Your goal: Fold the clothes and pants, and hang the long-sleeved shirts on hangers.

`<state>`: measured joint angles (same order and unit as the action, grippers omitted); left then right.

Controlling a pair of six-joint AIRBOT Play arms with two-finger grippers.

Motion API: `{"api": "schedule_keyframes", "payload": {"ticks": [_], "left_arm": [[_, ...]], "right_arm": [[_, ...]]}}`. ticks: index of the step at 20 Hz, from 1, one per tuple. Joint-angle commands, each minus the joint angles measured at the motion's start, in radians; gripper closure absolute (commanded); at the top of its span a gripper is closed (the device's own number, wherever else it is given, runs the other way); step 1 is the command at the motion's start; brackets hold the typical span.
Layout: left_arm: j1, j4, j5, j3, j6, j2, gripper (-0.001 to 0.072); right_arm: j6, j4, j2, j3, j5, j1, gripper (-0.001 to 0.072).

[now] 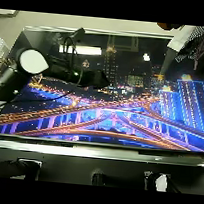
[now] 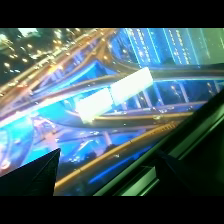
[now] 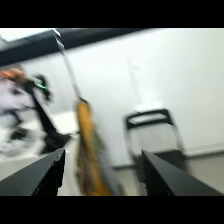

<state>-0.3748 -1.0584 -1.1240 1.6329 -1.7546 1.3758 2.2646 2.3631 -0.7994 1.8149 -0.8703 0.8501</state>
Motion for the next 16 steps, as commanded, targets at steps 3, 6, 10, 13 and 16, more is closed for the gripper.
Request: {"api": "schedule_keyframes", "payload": {"ticks": [3, 6, 10, 13, 16], "left_arm": [[0.061, -0.054, -0.04, 0.0, 0.001, -0.078, 0.0046], [0.084, -0.113, -0.04, 0.0, -0.004, -0.126, 0.0046], [0.087, -0.298, -0.108, 0.0, -0.087, -0.159, 0.0048], [0.087, -0.406, -0.204, 0.0, -0.089, -0.178, 0.0077], [0.087, -0.534, -0.333, -0.011, -0.089, -0.207, 0.0185]], "right_arm": [[-0.324, -0.776, 0.0, 0.0, 0.29, 0.0, 0.0163], [-0.758, -1.555, -0.082, 0.0, 0.176, -0.005, 0.0216], [-0.869, -1.601, -0.23, 0.0, -0.114, -0.314, 0.0284], [-0.869, -1.355, -0.352, 0.0, -0.274, -0.64, 0.0286], [-0.824, -1.098, -0.466, -0.002, -0.45, -0.907, 0.029]]}}
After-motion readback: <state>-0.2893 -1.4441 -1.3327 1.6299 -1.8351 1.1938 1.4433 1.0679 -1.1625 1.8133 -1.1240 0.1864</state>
